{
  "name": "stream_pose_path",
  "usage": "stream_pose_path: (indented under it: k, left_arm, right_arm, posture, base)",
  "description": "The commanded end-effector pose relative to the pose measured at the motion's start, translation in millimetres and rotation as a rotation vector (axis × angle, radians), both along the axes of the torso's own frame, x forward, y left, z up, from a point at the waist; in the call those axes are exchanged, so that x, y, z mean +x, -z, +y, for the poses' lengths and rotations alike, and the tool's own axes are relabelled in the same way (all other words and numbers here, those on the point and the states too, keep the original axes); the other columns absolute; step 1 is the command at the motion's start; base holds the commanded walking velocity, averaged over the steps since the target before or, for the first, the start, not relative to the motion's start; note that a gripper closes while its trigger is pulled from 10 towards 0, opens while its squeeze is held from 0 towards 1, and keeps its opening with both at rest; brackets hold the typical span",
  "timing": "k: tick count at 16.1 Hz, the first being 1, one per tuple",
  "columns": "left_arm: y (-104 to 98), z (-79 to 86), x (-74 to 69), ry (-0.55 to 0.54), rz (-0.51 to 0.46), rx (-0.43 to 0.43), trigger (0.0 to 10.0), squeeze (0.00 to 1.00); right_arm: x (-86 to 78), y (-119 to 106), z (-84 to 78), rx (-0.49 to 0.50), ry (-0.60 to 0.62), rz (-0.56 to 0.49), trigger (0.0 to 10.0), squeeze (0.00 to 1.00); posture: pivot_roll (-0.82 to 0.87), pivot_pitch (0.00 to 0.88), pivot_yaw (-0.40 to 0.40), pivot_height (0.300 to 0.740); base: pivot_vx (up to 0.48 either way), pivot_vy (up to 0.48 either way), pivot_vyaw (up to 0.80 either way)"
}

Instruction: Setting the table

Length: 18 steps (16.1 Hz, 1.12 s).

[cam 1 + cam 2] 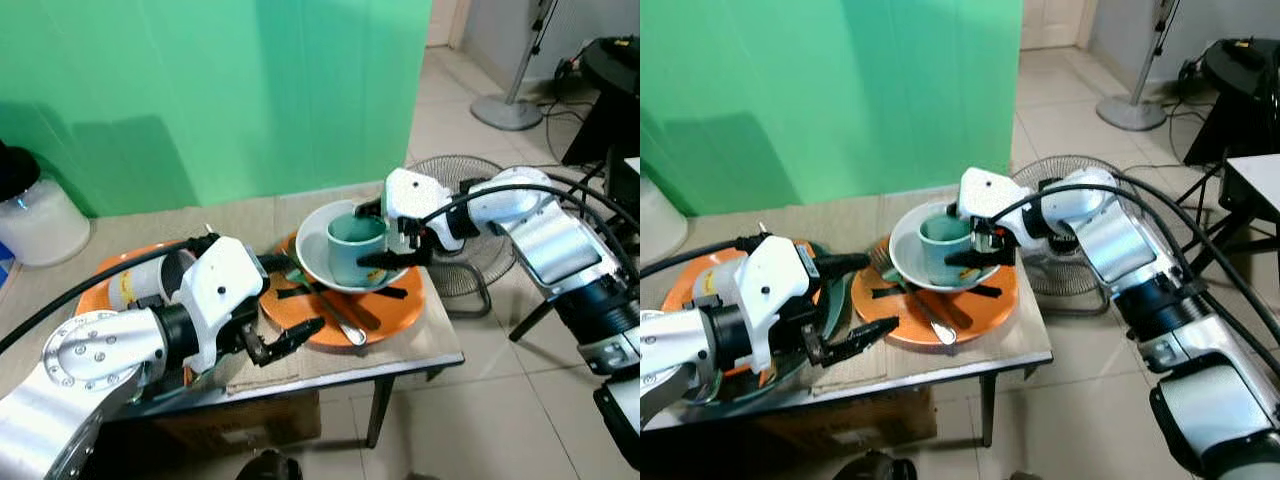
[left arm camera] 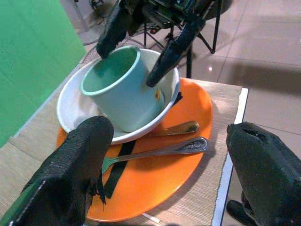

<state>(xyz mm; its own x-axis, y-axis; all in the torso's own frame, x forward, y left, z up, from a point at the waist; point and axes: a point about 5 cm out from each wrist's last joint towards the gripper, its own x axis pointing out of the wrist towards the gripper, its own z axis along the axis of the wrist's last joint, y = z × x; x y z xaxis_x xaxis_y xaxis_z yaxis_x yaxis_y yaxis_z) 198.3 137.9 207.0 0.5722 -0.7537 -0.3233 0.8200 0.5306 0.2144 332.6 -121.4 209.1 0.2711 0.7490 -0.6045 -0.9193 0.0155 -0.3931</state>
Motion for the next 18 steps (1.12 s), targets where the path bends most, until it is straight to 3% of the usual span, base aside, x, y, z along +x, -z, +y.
stream_pose_path:
  k: [1, 9, 18]
  left_arm:
    - [-2, -2.1, -2.2, 0.027, -0.002, 0.013, 10.0, 0.0]
    - [1, -3.4, -2.9, 0.044, 0.027, 0.023, 10.0, 0.0]
    - [2, -2.3, -2.3, 0.046, 0.05, 0.049, 10.0, 0.0]
  right_arm:
    - [-0.1, -7, 1.1, -0.026, -0.039, -0.005, 0.0, 0.0]
    - [4.2, 0, -0.3, -0.122, -0.069, -0.015, 0.0, 0.0]
    - [8.9, -1, 0.4, -0.128, -0.094, -0.023, 0.0, 0.0]
  posture:
    - [-0.03, 0.032, 0.084, 0.74]
    - [-0.03, 0.035, 0.081, 0.74]
    - [-0.03, 0.037, 0.076, 0.74]
  base:
    - [0.0, 0.0, 0.0]
    - [0.0, 0.0, 0.0]
    - [0.0, 0.0, 0.0]
